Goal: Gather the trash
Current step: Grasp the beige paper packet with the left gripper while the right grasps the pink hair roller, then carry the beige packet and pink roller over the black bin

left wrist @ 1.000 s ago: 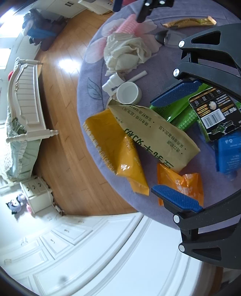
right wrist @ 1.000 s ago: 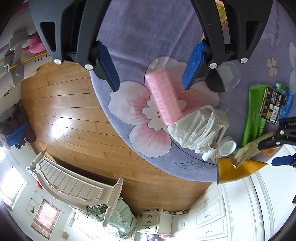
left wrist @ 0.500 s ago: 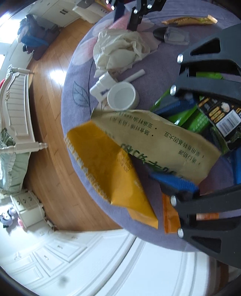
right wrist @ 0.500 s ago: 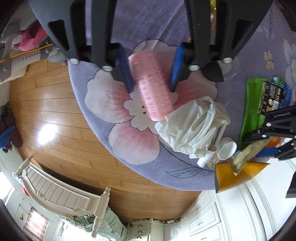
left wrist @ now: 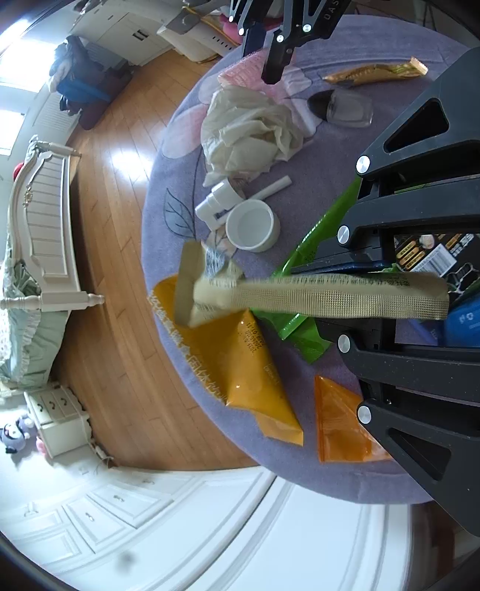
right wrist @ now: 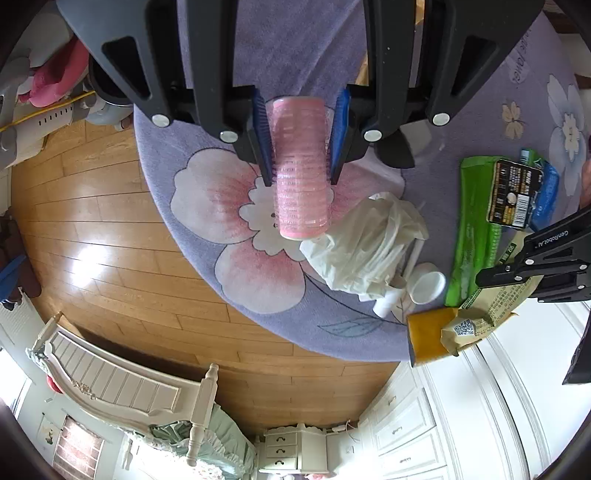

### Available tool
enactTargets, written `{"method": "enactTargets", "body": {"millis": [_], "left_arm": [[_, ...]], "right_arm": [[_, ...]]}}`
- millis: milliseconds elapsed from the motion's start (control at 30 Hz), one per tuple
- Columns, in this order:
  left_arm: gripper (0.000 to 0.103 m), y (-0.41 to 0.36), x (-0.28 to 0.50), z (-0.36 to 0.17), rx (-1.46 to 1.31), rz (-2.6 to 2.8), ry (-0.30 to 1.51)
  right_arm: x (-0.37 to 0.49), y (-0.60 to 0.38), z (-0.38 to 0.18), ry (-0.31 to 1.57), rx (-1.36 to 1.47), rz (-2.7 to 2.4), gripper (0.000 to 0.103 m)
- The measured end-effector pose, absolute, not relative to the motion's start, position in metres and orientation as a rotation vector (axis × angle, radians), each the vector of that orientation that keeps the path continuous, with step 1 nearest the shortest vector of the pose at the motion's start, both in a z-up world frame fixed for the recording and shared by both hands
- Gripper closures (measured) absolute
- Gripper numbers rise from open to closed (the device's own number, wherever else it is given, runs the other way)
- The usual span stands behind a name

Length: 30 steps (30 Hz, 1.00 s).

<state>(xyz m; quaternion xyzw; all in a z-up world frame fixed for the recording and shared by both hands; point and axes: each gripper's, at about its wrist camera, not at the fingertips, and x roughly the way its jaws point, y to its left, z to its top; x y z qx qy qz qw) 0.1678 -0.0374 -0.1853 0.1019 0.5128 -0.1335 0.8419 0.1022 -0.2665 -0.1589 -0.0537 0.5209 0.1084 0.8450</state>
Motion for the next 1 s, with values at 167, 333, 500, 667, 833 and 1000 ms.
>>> {"method": "enactTargets", "body": {"millis": [167,333,500,667,833,1000], "left_arm": [[0.088,-0.044,0.152,-0.164,0.216,-0.299,1.047],[0.088,-0.056,0.138,-0.150,0.220,-0.329,1.030],[0.091,-0.064,0.126,-0.144,0.226,-0.364,1.027],[0.092,-0.063,0.117,-0.137,0.214,-0.381,1.029],[0.092,-0.070,0.109,-0.125,0.217,-0.399,1.018],[0.092,-0.103,0.096,-0.116,0.252,-0.453,1.004]], "right_arm": [[0.088,-0.268,-0.145,1.078,-0.105,0.221,0.075],[0.078,-0.273,-0.138,1.071,-0.103,0.209,0.075],[0.063,-0.279,-0.133,1.064,-0.098,0.192,0.075],[0.052,-0.285,-0.128,1.057,-0.087,0.179,0.075],[0.039,-0.294,-0.126,1.054,-0.078,0.170,0.075],[0.024,-0.312,-0.122,1.040,-0.060,0.139,0.075]]}}
